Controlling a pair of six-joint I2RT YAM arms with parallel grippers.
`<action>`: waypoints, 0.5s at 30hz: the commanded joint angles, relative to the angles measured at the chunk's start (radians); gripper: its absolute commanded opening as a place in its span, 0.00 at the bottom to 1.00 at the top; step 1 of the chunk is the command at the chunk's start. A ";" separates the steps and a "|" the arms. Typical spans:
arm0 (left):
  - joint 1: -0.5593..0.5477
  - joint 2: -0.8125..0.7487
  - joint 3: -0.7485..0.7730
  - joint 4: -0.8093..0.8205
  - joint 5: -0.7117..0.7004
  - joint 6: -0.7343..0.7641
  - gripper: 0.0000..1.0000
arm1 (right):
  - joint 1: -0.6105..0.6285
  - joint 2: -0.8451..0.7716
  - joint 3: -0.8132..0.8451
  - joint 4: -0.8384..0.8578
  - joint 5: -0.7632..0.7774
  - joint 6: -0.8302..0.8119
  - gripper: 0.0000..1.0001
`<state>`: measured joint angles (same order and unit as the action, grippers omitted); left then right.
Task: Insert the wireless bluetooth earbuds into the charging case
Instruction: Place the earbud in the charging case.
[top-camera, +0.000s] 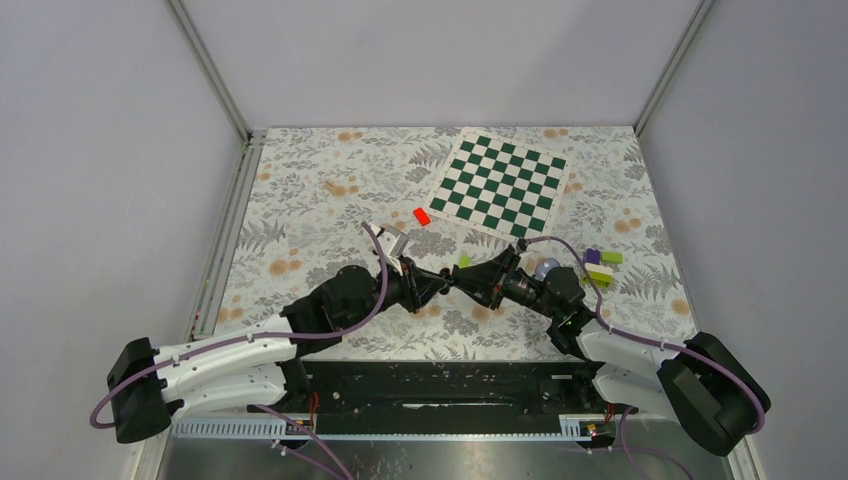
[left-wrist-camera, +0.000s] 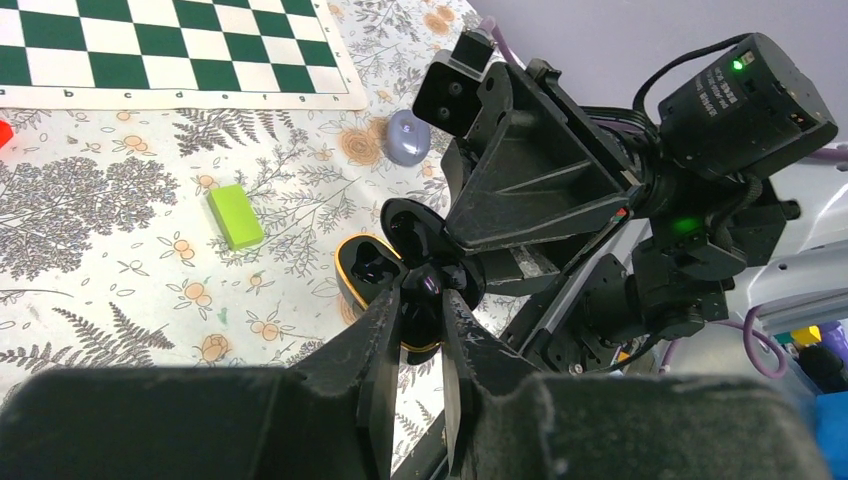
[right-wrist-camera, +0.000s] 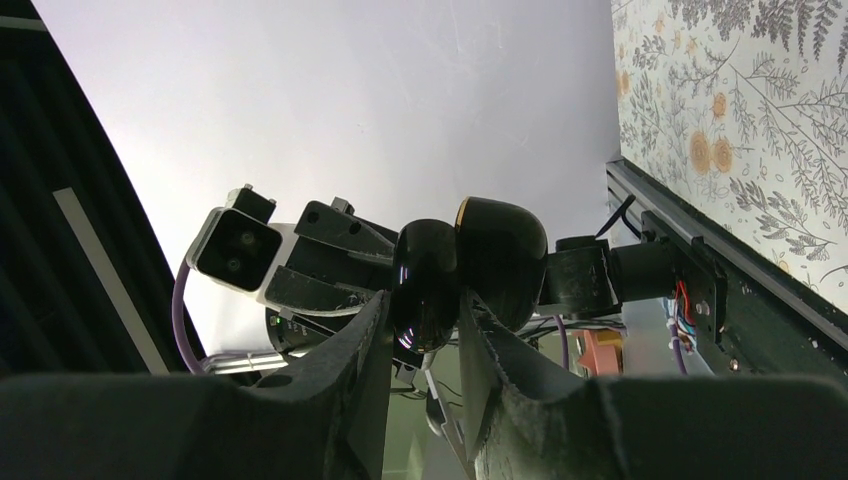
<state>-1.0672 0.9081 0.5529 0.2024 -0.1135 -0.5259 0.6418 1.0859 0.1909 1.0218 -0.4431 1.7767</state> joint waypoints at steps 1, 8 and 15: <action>-0.005 0.021 0.045 -0.050 -0.009 -0.005 0.19 | -0.010 -0.009 0.008 0.071 0.061 -0.002 0.00; -0.005 0.041 0.056 -0.051 0.001 -0.008 0.32 | -0.011 -0.012 0.009 0.065 0.059 -0.006 0.00; -0.006 0.042 0.067 -0.061 -0.004 -0.002 0.48 | -0.010 -0.006 0.014 0.063 0.055 -0.012 0.00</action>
<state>-1.0653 0.9390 0.5804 0.1581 -0.1375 -0.5308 0.6403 1.0859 0.1905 1.0149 -0.4274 1.7691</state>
